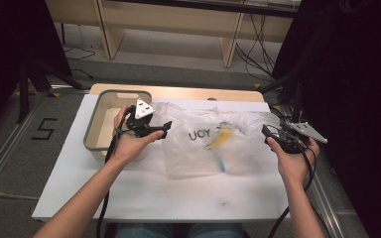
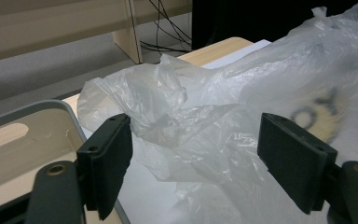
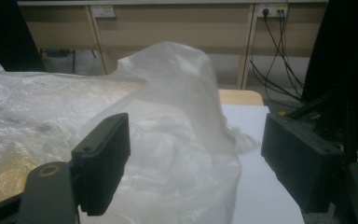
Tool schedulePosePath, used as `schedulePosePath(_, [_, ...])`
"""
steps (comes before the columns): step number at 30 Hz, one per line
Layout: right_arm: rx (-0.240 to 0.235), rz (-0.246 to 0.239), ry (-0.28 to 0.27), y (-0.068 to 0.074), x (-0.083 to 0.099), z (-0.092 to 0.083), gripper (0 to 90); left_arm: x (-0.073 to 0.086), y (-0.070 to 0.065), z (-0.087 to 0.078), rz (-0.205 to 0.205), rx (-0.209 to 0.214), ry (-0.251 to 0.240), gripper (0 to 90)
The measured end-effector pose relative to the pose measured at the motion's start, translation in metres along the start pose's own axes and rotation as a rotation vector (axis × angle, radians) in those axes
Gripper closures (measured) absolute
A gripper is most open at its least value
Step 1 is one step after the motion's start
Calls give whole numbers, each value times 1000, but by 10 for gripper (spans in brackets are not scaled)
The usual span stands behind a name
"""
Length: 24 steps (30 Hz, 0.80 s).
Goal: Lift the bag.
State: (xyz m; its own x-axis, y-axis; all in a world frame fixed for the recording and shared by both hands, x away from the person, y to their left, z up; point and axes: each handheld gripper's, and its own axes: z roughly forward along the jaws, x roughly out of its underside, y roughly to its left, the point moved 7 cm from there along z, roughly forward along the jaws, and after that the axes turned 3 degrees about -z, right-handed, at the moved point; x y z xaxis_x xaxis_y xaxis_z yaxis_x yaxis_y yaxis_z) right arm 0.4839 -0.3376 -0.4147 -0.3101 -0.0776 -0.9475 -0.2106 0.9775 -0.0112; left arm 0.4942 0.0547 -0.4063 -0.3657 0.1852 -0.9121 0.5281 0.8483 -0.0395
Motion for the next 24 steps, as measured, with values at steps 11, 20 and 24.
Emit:
schedulePosePath(11, [-32, -18, 17, -1, 15, -14, 257, 11, 5, -11, -14, 4, 20, 248])
schedulePosePath(20, [-54, -38, 24, 3, 21, -25, 268, 22, 4, -26, 16, 13, 33, 247])
schedulePosePath(24, [-71, -40, 26, 5, 25, -32, 268, 29, 3, -33, 28, 21, 42, 247])
